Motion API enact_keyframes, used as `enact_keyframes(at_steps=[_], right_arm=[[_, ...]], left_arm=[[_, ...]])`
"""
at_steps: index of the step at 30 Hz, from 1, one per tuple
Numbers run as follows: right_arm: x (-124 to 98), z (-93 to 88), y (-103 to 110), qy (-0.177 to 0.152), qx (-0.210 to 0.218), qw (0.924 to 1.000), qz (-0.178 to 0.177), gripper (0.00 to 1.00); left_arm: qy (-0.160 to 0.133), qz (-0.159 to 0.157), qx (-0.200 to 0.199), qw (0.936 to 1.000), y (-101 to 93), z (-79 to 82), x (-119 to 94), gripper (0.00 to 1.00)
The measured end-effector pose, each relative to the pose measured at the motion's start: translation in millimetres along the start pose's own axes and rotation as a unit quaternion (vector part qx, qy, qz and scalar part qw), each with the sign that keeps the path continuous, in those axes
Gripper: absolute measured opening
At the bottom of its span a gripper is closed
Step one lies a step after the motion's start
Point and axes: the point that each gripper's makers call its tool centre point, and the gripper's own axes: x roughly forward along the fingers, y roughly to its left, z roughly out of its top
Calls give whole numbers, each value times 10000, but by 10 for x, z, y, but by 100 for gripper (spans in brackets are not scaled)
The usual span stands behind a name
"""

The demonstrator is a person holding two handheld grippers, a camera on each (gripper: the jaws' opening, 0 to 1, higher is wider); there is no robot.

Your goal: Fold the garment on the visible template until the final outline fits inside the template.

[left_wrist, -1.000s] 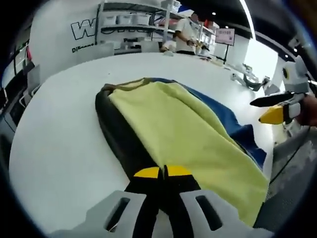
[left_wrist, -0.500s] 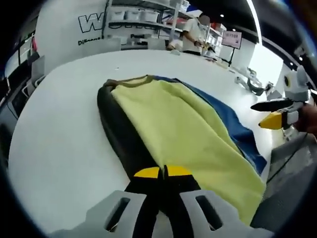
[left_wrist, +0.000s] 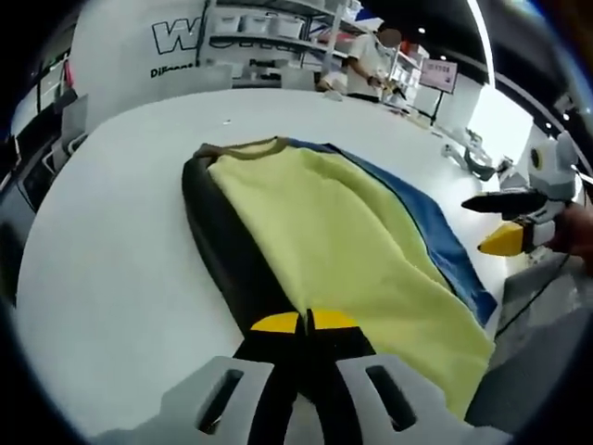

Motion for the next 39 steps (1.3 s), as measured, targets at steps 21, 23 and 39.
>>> enact_keyframes(at_steps=[21, 23, 39], right_arm=[[283, 6, 317, 255, -480, 9982, 239, 69], [318, -6, 351, 311, -571, 9975, 282, 67], [471, -143, 492, 664, -1004, 9920, 390, 57]], left_arm=[[2, 91, -8, 10000, 195, -80, -154, 0], [-8, 118, -37, 9999, 228, -87, -172, 0], [-92, 343, -181, 9992, 453, -108, -262, 0]])
